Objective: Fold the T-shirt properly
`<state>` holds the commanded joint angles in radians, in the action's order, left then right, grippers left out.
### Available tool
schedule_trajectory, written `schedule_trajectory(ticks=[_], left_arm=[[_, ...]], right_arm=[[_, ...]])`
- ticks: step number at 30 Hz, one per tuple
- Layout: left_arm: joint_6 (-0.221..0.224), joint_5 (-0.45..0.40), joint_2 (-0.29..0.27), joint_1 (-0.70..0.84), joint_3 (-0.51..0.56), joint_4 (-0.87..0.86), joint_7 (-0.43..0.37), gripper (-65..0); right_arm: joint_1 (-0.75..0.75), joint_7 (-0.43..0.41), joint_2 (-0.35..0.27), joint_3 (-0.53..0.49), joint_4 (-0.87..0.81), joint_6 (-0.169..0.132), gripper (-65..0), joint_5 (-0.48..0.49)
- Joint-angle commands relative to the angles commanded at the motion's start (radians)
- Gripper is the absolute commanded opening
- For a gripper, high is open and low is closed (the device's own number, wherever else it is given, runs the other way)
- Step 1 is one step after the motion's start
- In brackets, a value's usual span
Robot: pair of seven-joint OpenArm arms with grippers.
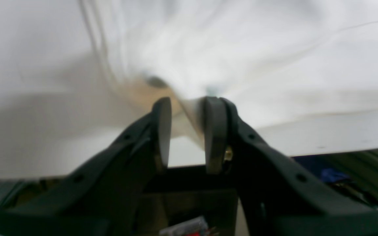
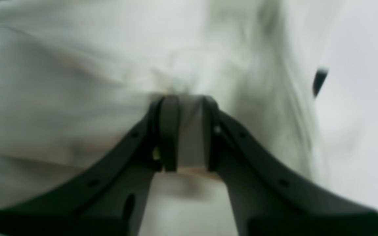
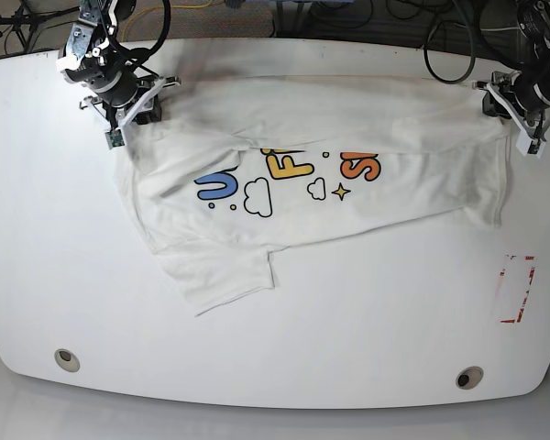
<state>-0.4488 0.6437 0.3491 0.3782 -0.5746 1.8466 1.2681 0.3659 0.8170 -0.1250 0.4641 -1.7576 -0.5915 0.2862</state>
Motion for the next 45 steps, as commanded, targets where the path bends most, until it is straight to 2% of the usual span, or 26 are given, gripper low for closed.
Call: schedule_trajectory(ticks=[5,10,18,23,28,33,35,40,45], left_arm=[[0.002,-0.002,0.023,-0.037,0.095,-0.043,-0.043,-38.8],[0.003,-0.002,0.025,-0.1,0.181,-0.084,-0.044,-33.5],[0.006,-0.002,0.023,-0.204,0.247,-0.124,-0.046,-28.1],[0.005,0.005,0.028,-0.235,0.255,-0.126,-0.038,-28.2],[-0.002,0.005,0.041,-0.239,0.212,-0.037,0.049,-28.2],[-0.003,0.005,0.048,-0.226,0.163,0.028,0.083,-28.1],[-0.021,0.005,0.049,-0.212,0.163,0.029,0.081,-28.1],[-0.124,0.0,0.069,-0.196,0.147,0.025,0.078,-28.1],[-0.201,0.005,0.043,-0.199,0.146,0.025,0.038,-27.9]], right_arm=[[-0.008,-0.066,-0.049,0.0,0.103,0.008,-52.3,0.0],[-0.031,-0.081,-0.106,0.003,0.178,0.008,-52.3,0.0],[-0.06,-0.132,-0.17,0.005,0.256,0.009,-52.3,0.0],[-0.066,-0.135,-0.192,0.008,0.265,0.011,-52.5,0.0],[-0.068,-0.133,-0.192,0.052,0.267,0.011,-52.2,0.0],[-0.068,-0.133,-0.192,0.057,0.265,0.011,-52.2,0.0],[-0.068,-0.133,-0.19,0.057,0.264,0.011,-52.2,0.0],[-0.068,-0.133,-0.186,0.057,0.264,0.011,-52.3,0.0],[-0.068,-0.133,-0.18,0.057,0.262,0.011,-52.5,0.0]])
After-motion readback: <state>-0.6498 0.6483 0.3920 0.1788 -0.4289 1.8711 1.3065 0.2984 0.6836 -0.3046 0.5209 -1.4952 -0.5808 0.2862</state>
